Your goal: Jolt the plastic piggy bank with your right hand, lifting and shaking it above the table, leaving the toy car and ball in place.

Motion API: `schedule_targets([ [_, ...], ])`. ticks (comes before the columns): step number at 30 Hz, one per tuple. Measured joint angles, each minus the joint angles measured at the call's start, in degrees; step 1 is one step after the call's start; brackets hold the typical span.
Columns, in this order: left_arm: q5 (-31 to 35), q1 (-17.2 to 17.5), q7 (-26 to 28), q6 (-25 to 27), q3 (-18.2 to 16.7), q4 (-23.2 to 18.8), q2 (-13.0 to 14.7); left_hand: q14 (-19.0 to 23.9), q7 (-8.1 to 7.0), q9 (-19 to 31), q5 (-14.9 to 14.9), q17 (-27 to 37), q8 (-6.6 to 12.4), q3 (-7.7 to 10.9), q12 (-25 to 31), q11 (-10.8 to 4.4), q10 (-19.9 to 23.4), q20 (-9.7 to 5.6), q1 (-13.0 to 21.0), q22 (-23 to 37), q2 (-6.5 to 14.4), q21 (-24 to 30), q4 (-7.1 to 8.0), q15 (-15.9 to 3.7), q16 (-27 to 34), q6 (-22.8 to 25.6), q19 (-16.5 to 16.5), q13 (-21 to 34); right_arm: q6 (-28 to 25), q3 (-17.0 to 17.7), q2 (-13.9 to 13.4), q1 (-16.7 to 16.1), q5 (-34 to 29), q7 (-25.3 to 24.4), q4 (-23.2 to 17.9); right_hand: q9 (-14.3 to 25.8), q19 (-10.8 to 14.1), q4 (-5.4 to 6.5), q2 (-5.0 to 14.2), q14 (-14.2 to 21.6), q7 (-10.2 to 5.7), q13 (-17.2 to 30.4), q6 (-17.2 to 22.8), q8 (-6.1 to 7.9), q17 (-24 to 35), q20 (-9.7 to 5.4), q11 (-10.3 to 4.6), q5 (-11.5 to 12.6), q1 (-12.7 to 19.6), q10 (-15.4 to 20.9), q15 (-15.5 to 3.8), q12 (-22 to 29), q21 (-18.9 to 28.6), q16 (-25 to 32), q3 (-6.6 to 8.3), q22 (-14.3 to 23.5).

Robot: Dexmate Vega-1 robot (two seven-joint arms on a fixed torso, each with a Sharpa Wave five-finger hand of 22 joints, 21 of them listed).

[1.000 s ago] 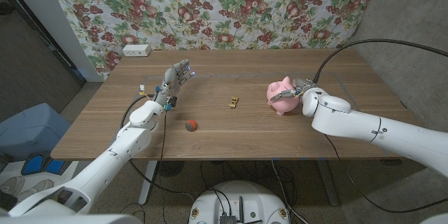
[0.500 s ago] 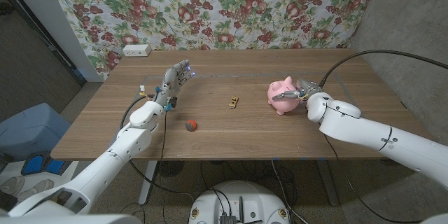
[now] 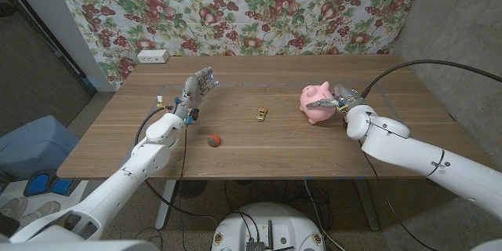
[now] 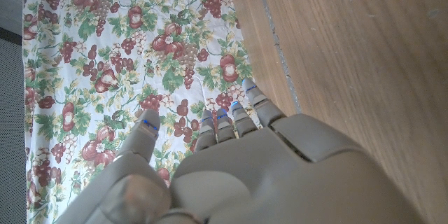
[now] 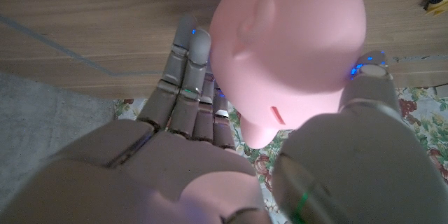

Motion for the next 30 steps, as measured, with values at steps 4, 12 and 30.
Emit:
schedule_targets([
  [4, 0.06, 0.11, 0.13, 0.00, 0.01, -0.17, 0.00, 0.00, 0.00, 0.00, 0.00, 0.00, 0.00, 0.00, 0.00, 0.00, 0.00, 0.00, 0.00, 0.00, 0.00, 0.00, 0.00, 0.00, 0.00, 0.00, 0.00, 0.00, 1.28, 0.91, 0.16, -0.79, -0.66, -0.64, 0.14, 0.00, 0.00, 0.00, -0.28, 0.01, 0.00, 0.00, 0.00, 0.11, 0.81, 0.00, 0.00, 0.00, 0.28, 0.00, 0.00, 0.00, 0.35, 0.00, 0.00, -0.06],
  [12, 0.18, 0.29, 0.48, -0.03, 0.01, -0.49, -0.01, 0.00, 0.00, 0.00, 0.00, 0.00, 0.00, 0.00, 0.00, 0.00, 0.00, 0.00, 0.00, 0.00, 0.00, 0.00, 0.00, 0.00, 0.00, 0.00, 0.00, 0.00, 3.74, 3.16, 0.60, -2.56, -1.31, -1.49, 0.52, 0.00, 0.70, 0.00, -0.81, 0.98, 0.01, 0.00, 0.01, 0.75, 2.96, 0.08, 0.00, 0.01, 0.81, 0.01, -0.31, 0.00, 2.06, 0.48, 0.00, -0.35],
  [30, 0.42, 0.33, 0.79, -0.04, 0.07, -1.00, 0.06, 0.00, 0.00, 0.00, 0.00, 0.00, 0.00, 0.00, 0.00, 0.00, 0.00, 0.00, 0.00, 0.00, 0.00, 0.00, 0.00, 0.00, 0.00, 0.00, 0.00, 0.00, 9.48, 7.46, 1.58, -6.05, -2.72, -3.89, 1.13, 0.00, 0.93, 0.00, -1.18, 1.83, 0.08, 0.00, 0.54, 1.12, 6.34, -0.14, -0.10, 0.01, 1.18, 0.92, -0.41, 0.00, 3.88, 0.88, 0.00, -0.92],
])
